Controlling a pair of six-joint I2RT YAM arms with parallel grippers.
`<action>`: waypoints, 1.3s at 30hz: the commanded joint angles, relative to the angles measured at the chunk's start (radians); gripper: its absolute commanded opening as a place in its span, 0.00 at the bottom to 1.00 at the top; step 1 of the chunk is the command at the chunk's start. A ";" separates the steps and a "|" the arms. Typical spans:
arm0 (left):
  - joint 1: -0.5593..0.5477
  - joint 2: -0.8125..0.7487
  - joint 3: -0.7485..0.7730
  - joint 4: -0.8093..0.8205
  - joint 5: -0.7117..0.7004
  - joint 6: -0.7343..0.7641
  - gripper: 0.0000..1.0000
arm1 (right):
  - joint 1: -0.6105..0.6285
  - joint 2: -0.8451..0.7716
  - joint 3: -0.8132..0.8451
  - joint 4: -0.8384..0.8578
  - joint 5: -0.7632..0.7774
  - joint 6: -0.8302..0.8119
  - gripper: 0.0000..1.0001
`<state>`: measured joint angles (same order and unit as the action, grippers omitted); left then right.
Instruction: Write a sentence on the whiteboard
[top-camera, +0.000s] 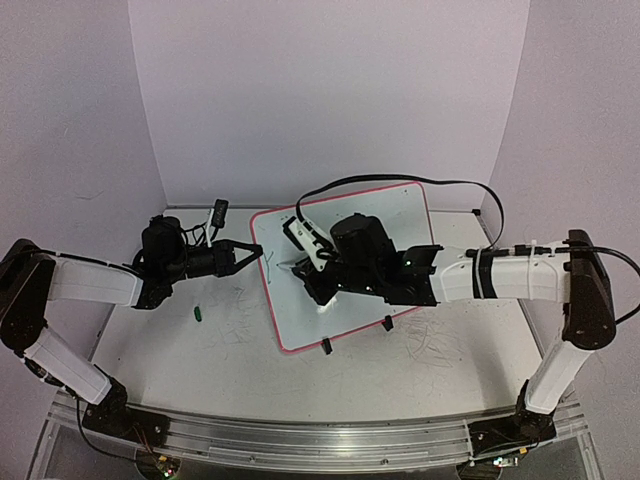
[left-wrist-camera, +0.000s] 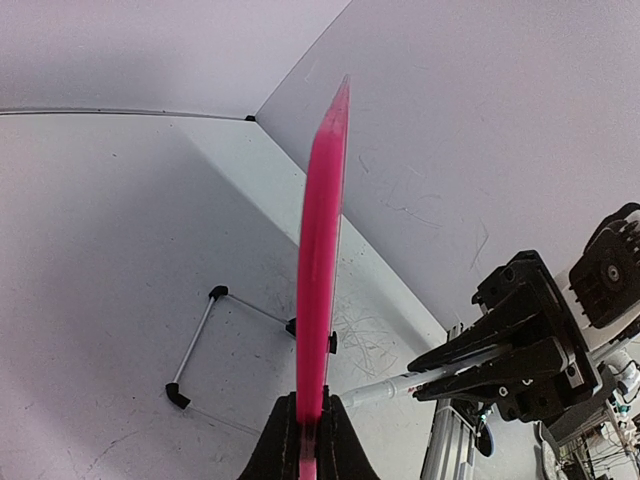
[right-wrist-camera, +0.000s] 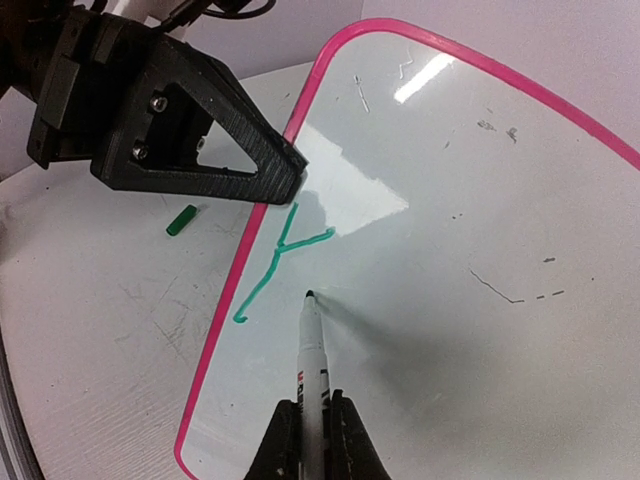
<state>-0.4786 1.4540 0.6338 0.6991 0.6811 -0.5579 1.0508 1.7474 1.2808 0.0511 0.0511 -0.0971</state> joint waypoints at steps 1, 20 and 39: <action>0.000 -0.027 0.021 0.029 0.012 -0.003 0.00 | 0.004 0.018 0.037 0.015 0.021 0.005 0.00; 0.000 -0.019 0.027 0.027 0.015 0.000 0.00 | 0.008 0.009 -0.027 -0.014 -0.022 0.032 0.00; 0.000 -0.032 0.018 0.025 0.015 0.002 0.00 | 0.001 -0.038 -0.044 0.037 0.099 0.058 0.00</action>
<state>-0.4786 1.4540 0.6338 0.6899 0.6804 -0.5575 1.0664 1.7413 1.2316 0.0436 0.0675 -0.0586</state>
